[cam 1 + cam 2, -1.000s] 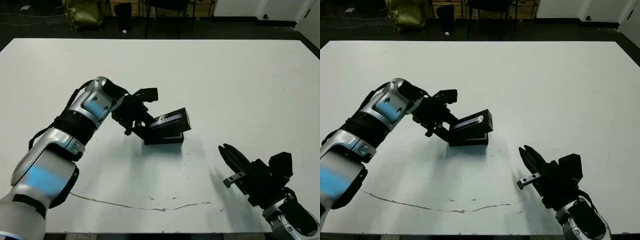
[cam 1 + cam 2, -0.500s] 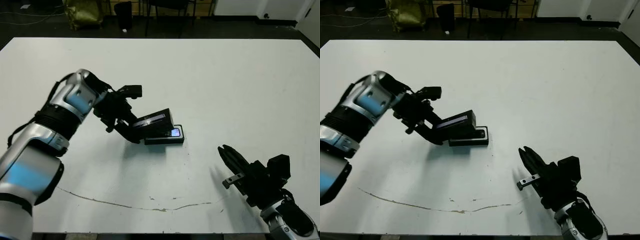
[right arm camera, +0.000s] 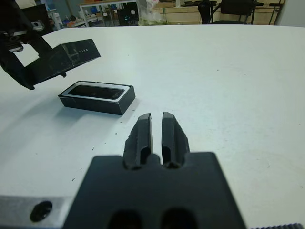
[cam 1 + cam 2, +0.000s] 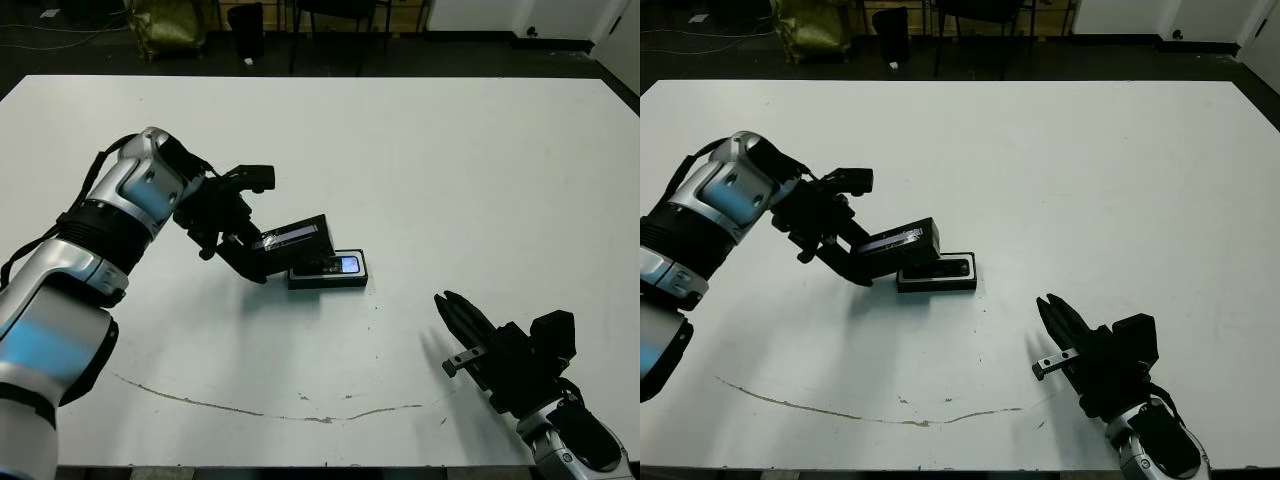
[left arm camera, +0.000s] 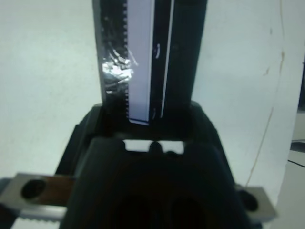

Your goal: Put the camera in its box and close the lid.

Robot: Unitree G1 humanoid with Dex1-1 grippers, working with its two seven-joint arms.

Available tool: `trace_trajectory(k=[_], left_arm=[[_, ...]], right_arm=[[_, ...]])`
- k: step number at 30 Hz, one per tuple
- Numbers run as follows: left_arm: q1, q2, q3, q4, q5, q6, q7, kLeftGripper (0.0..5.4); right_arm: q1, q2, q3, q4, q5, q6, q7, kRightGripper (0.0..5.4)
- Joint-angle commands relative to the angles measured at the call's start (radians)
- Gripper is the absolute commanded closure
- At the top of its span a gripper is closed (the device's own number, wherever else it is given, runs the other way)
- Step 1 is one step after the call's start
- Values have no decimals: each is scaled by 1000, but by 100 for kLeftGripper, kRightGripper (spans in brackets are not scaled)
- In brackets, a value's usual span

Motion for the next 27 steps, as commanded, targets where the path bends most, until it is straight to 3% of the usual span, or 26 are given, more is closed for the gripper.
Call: trace_trajectory(k=[1, 15, 21, 27], left_arm=[[16, -14, -19, 3, 22, 4, 25, 317], [13, -71, -16, 101, 49, -73, 102, 317], [12, -74, -8, 110, 54, -73, 108, 317], [16, -78, -6, 102, 53, -43, 105, 317]], right_arm=[[3, 1, 0, 18, 6, -5, 6, 540], [12, -1, 1, 9, 4, 1, -2, 540], [14, 3, 1, 27, 6, -26, 12, 540], [19, -4, 1, 4, 6, 1, -1, 540]])
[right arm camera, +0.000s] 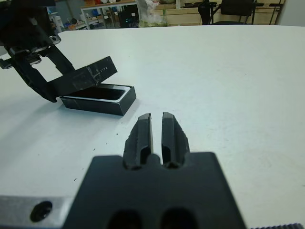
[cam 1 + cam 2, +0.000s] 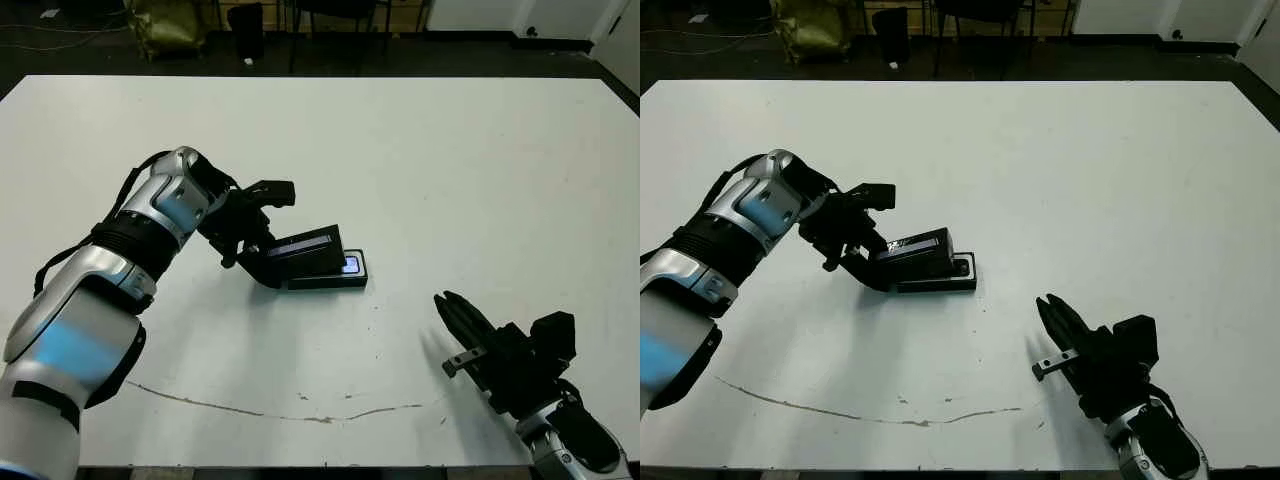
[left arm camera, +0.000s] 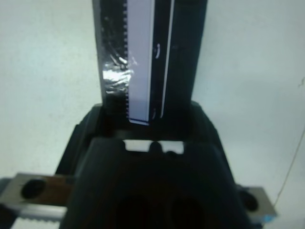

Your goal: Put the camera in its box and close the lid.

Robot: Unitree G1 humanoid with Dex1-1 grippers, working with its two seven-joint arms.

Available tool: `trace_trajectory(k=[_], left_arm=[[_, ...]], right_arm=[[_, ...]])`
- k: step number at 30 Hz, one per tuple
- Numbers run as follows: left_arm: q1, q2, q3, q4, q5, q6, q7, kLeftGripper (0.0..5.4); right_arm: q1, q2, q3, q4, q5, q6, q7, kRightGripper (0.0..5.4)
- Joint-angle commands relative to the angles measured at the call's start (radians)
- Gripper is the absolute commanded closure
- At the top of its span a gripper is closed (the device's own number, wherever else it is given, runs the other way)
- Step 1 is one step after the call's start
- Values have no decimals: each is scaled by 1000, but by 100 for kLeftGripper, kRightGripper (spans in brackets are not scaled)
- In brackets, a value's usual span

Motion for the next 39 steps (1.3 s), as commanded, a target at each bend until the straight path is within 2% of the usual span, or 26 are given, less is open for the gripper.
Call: trace_trajectory(k=[1, 8, 13, 21, 24, 26, 34, 38, 39], left_arm=[[15, -2, 2, -2, 7, 16, 7, 317], [24, -10, -2, -26, 3, 42, 5, 317], [31, -11, -11, -57, 5, 62, 1, 317], [38, -11, -26, -107, 1, 103, -25, 317], [40, -13, -32, -113, -4, 121, -35, 317], [43, -12, -34, -114, -7, 117, -38, 317], [60, -8, -41, -139, 0, 115, -19, 317], [57, -13, -44, -118, 3, 88, -14, 317], [55, -16, -44, -110, 5, 88, -9, 317]], right_arm=[[13, -8, 0, 2, -1, 17, -3, 540], [16, -3, 1, 20, -5, -23, 10, 540], [19, -6, 0, 10, -1, -4, 4, 540], [20, -2, 7, 19, -12, -22, 5, 540], [24, -1, 6, 1, -3, 10, -8, 540], [28, -3, 8, -15, -5, 26, -19, 540], [28, -6, 7, -2, -8, 10, -12, 540], [24, 3, 4, 32, 8, -37, 18, 540], [24, 2, 5, 24, 6, -20, 8, 540]])
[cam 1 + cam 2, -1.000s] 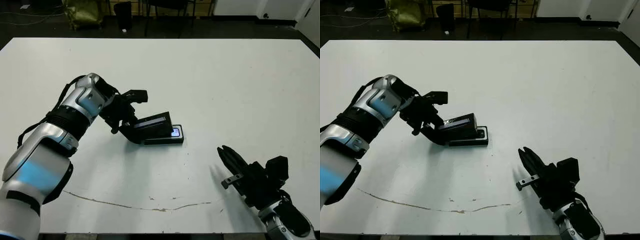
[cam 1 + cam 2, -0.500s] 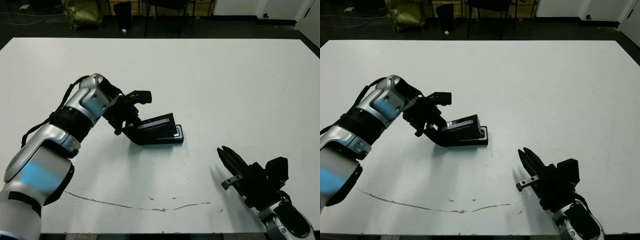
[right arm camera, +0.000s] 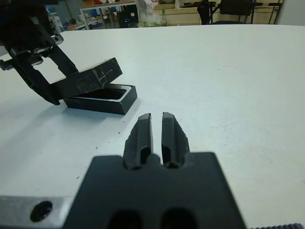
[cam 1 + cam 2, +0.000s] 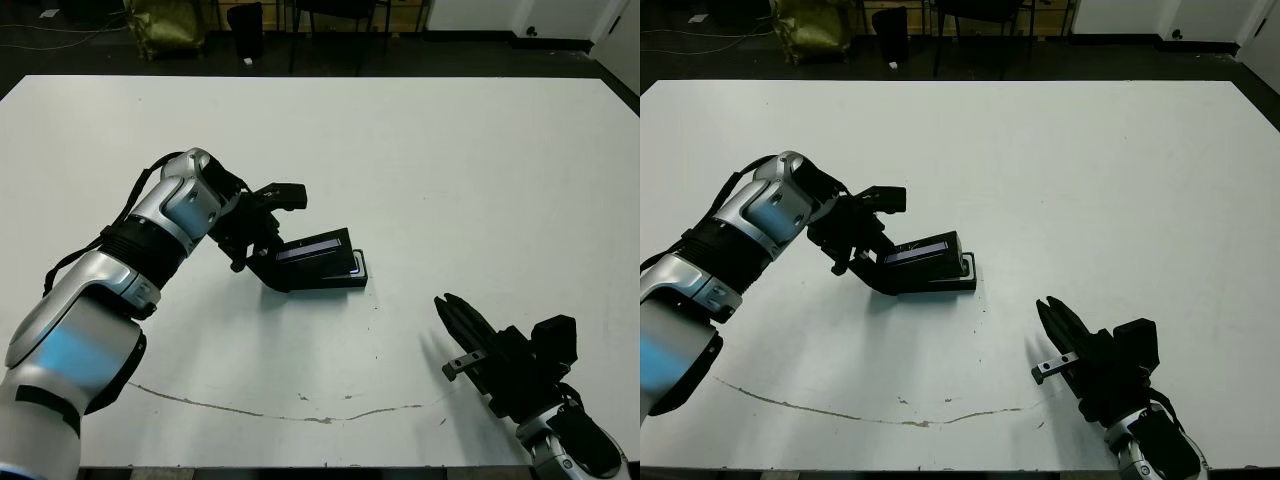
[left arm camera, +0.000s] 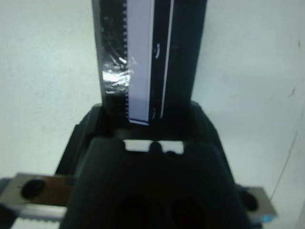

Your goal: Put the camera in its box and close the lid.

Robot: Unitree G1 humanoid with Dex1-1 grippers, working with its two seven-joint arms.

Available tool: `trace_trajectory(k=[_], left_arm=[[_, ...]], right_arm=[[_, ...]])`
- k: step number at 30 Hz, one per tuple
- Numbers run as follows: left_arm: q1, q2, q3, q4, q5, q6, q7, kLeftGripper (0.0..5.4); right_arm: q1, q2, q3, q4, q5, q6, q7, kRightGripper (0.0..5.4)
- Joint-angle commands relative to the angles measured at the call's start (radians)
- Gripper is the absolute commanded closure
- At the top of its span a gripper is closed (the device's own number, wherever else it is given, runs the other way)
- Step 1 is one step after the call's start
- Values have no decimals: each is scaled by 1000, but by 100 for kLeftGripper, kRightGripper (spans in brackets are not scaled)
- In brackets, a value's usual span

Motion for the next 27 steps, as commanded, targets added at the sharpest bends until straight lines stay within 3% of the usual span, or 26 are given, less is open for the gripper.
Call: trace_trajectory(k=[1, 9, 27], left_arm=[[23, -16, -21, 33, 6, -5, -3, 317], [14, -57, -29, 120, 24, -29, 18, 317], [7, -127, -75, 123, 52, -56, 2, 317]], right_arm=[[8, -1, 1, 5, 1, 22, -10, 540], [10, 1, 11, 3, -6, 15, -14, 540], [29, 14, 19, -44, 0, 23, -37, 540]])
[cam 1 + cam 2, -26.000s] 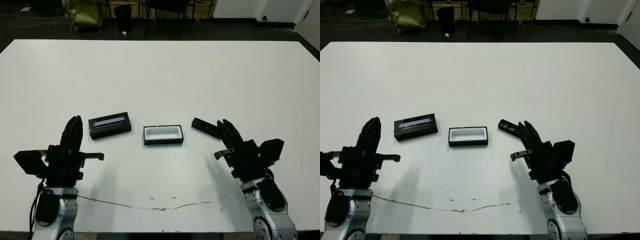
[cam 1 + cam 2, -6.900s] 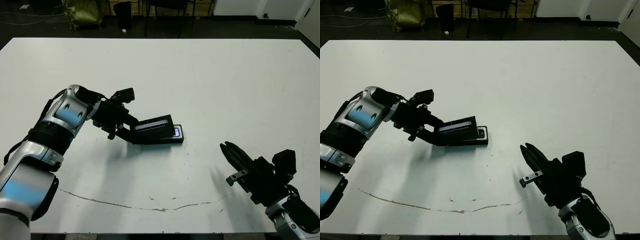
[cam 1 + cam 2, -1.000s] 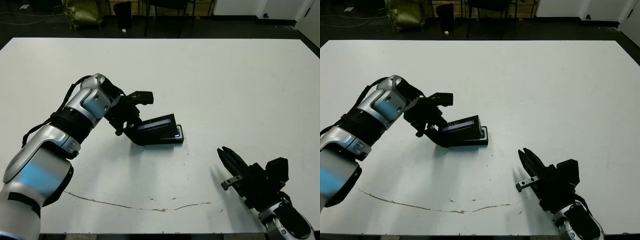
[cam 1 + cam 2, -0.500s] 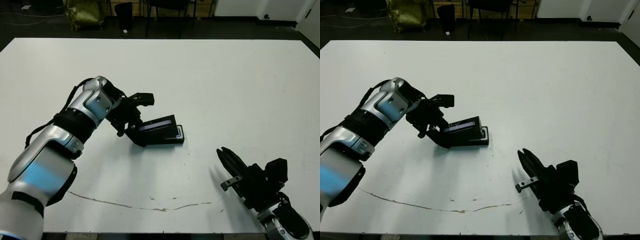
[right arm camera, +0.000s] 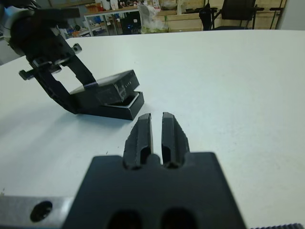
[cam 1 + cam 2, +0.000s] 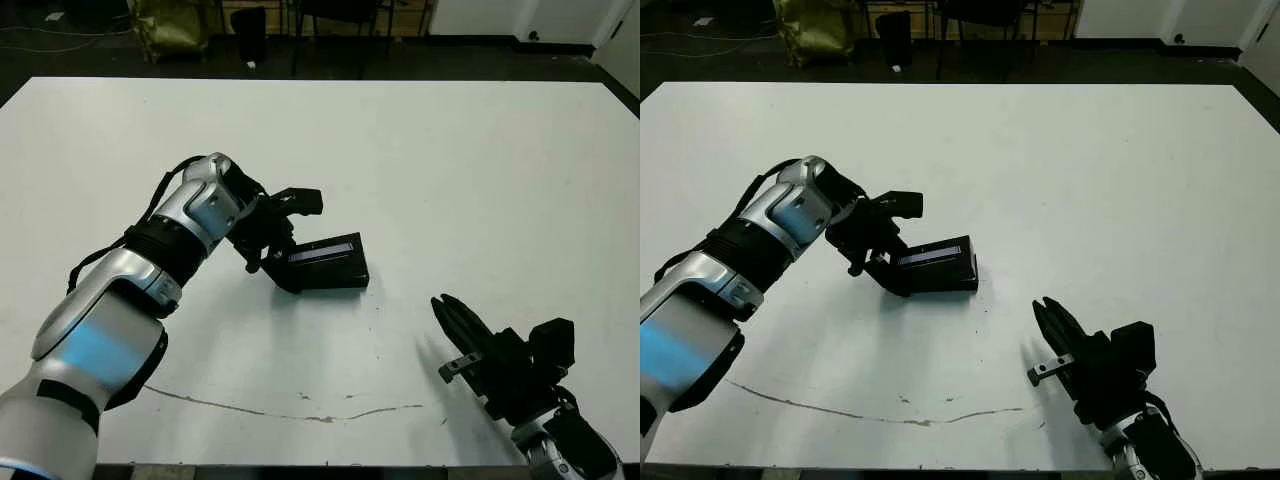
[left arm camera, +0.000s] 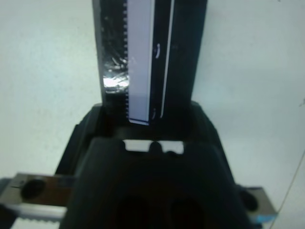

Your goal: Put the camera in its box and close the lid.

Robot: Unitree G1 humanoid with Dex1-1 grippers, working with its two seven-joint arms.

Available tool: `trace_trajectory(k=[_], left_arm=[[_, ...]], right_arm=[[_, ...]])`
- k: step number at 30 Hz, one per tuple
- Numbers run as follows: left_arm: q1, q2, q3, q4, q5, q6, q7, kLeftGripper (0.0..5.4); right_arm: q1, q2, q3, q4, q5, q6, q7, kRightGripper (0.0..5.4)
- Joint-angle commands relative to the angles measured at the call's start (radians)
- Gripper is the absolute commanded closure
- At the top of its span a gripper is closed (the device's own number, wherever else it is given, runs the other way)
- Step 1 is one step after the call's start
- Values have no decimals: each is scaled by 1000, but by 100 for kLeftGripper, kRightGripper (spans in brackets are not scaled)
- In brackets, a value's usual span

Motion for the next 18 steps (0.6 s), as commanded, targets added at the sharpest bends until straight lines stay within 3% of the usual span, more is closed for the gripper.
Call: trace_trajectory(k=[1, 7, 10, 15, 18], left_arm=[[46, -37, -48, 22, 14, -11, -31, 317], [45, -51, -75, 15, 41, -4, -17, 317], [49, -67, -87, 17, 55, 8, -4, 317], [83, -83, -60, -7, 46, 5, 64, 317], [99, -89, -48, -20, 37, 4, 85, 317]], right_arm=[[15, 1, 2, -5, 0, 17, -12, 540], [32, -5, 2, -112, 20, 144, -78, 540], [35, -5, -4, -133, 36, 166, -84, 540], [35, -2, -7, -112, 39, 136, -65, 540], [40, 8, -8, -135, 60, 166, -81, 540]])
